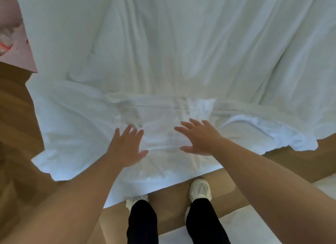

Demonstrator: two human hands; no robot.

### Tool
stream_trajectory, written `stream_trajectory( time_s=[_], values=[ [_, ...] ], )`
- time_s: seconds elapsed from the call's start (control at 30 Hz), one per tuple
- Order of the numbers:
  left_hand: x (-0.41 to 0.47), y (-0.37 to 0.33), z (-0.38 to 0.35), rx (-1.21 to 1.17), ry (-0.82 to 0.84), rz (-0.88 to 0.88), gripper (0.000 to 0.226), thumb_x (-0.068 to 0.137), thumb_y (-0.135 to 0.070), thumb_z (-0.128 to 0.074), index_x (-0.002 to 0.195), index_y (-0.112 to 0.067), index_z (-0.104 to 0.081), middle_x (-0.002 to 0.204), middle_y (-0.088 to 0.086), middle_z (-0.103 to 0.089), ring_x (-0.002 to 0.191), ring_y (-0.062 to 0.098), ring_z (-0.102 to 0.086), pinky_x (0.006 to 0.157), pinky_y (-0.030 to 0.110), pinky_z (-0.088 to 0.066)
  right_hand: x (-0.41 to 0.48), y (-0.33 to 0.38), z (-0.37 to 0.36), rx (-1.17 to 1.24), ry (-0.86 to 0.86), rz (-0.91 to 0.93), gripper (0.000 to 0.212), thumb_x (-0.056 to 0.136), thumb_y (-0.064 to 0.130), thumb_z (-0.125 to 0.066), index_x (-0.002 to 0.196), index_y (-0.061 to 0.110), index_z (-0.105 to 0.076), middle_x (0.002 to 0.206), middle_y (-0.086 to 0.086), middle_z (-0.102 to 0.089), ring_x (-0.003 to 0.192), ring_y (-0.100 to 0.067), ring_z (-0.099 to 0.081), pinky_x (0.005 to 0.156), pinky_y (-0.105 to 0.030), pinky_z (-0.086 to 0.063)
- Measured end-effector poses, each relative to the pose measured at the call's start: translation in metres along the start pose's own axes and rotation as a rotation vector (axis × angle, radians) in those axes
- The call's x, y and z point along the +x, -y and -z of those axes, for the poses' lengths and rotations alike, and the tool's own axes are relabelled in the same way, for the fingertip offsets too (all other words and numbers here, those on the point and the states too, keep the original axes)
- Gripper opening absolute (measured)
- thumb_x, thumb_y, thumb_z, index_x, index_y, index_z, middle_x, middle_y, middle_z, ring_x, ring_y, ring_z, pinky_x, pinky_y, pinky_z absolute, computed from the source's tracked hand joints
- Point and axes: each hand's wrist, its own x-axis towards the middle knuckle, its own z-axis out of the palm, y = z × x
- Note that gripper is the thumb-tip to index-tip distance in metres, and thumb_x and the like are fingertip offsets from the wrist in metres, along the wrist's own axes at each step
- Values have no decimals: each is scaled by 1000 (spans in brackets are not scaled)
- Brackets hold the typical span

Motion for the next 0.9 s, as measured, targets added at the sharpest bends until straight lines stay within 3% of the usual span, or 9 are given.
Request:
stream_trajectory(
  time_s=[0.17, 0.33, 0.47, 0.53, 0.6, 0.7, 0.77, 0.83, 0.9],
  values=[
    [30, 47, 70, -10, -161, 154, 63, 99, -42, -35, 152, -16, -14, 161, 6, -14, 149, 23, -6, 118, 52, -11, 51, -8, 80, -66, -109, 8, 67, 98, 49, -42, 155, 35, -8, 164, -1, -7, 150, -28, -7, 118, -54, -15],
    [63, 109, 131, -207, -251, 328, 60, 98, -32, -40, 151, -14, -18, 160, 8, -13, 149, 26, -7, 117, 51, -12, 106, -12, 163, -115, -212, -3, 63, 100, 40, -42, 155, 32, -11, 163, -3, -10, 150, -29, -8, 117, -55, -16],
    [96, 153, 161, -313, -335, 416, 48, 97, -29, -39, 141, -10, -31, 145, 12, -38, 136, 30, -31, 109, 49, -26, 156, -16, 218, -149, -285, 42, 62, 100, 36, -43, 154, 31, -14, 163, -3, -12, 150, -27, -7, 118, -54, -15],
    [127, 181, 175, -455, -377, 485, 39, 98, -25, -35, 133, -7, -39, 132, 16, -50, 122, 34, -44, 100, 46, -34, 191, -25, 247, -170, -341, 60, 62, 100, 31, -44, 154, 31, -14, 163, -3, -12, 150, -27, -7, 118, -53, -15],
    [169, 214, 185, -653, -423, 549, 39, 99, -18, -34, 135, -9, -44, 135, 18, -52, 123, 35, -48, 100, 43, -39, 237, -37, 279, -206, -410, 69, 65, 97, 20, -44, 154, 31, -14, 163, -2, -13, 150, -27, -6, 118, -54, -15],
    [235, 244, 183, -1009, -419, 525, 30, 98, -13, -46, 125, -14, -58, 132, 10, -57, 115, 31, -55, 93, 37, -46, 307, -53, 323, -289, -511, 91, 78, 91, 6, -47, 155, 32, -10, 164, 0, -9, 151, -26, -2, 118, -56, -12],
    [275, 232, 180, -1038, -278, 396, 33, 97, -20, -52, 129, -13, -53, 131, 10, -55, 113, 29, -55, 84, 31, -42, 339, -59, 339, -362, -502, 113, 85, 88, 5, -54, 154, 35, -9, 164, 3, -7, 151, -25, 3, 117, -60, -4],
    [294, 210, 176, -986, -171, 309, 38, 98, -25, -48, 133, -13, -46, 133, 11, -52, 111, 25, -52, 86, 30, -37, 351, -63, 340, -451, -429, 131, 74, 86, 11, -57, 149, 34, -26, 157, 1, -26, 149, -25, -11, 113, -64, 2],
    [293, 201, 178, -1048, -135, 292, 42, 97, -36, -47, 134, -17, -44, 133, 8, -52, 108, 23, -50, 89, 32, -39, 346, -72, 336, -579, -440, 119, 47, 86, 22, -57, 132, 26, -47, 133, 1, -51, 134, -23, -40, 114, -60, -10]
  ],
)
